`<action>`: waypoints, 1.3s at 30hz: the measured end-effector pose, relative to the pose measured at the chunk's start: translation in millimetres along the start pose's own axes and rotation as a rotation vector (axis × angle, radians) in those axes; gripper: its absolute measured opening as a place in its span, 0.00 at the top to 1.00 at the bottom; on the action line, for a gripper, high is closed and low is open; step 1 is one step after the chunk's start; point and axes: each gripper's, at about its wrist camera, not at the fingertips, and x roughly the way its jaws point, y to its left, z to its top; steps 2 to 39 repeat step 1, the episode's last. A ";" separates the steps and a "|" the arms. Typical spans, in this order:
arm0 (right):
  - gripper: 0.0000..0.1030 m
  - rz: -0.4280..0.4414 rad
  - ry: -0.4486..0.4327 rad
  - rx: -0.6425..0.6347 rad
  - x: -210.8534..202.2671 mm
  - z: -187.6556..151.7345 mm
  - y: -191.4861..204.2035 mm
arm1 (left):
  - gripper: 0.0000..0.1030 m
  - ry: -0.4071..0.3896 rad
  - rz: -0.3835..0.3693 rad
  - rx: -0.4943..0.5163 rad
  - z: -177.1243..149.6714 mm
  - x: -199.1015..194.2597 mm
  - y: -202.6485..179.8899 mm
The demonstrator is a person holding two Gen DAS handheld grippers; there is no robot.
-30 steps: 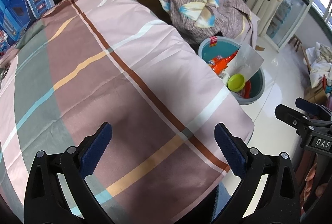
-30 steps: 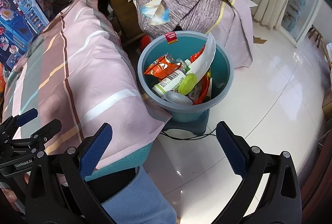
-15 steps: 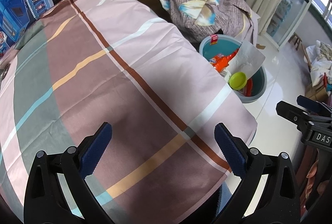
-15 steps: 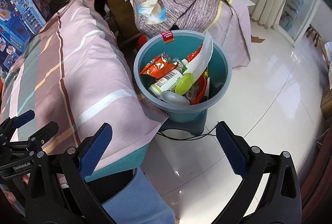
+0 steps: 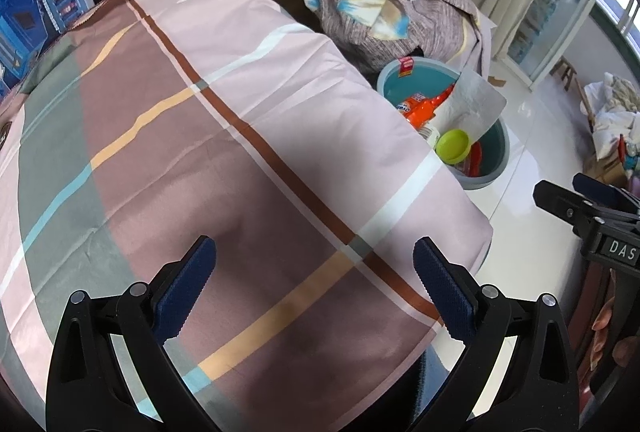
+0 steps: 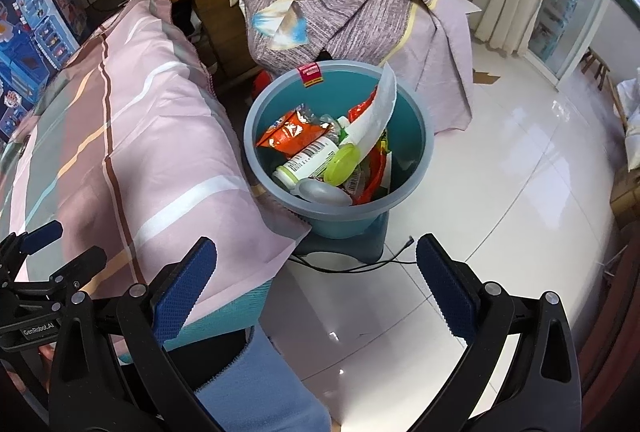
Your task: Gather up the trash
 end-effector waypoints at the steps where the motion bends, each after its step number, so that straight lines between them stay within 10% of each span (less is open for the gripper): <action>1: 0.07 -0.006 -0.001 0.000 -0.2 0.1 -0.8 | 0.04 0.000 0.002 -0.001 -0.1 -0.3 -0.4; 39: 0.07 -0.006 -0.001 0.000 -0.2 0.1 -0.8 | 0.04 0.000 0.002 -0.001 -0.1 -0.3 -0.4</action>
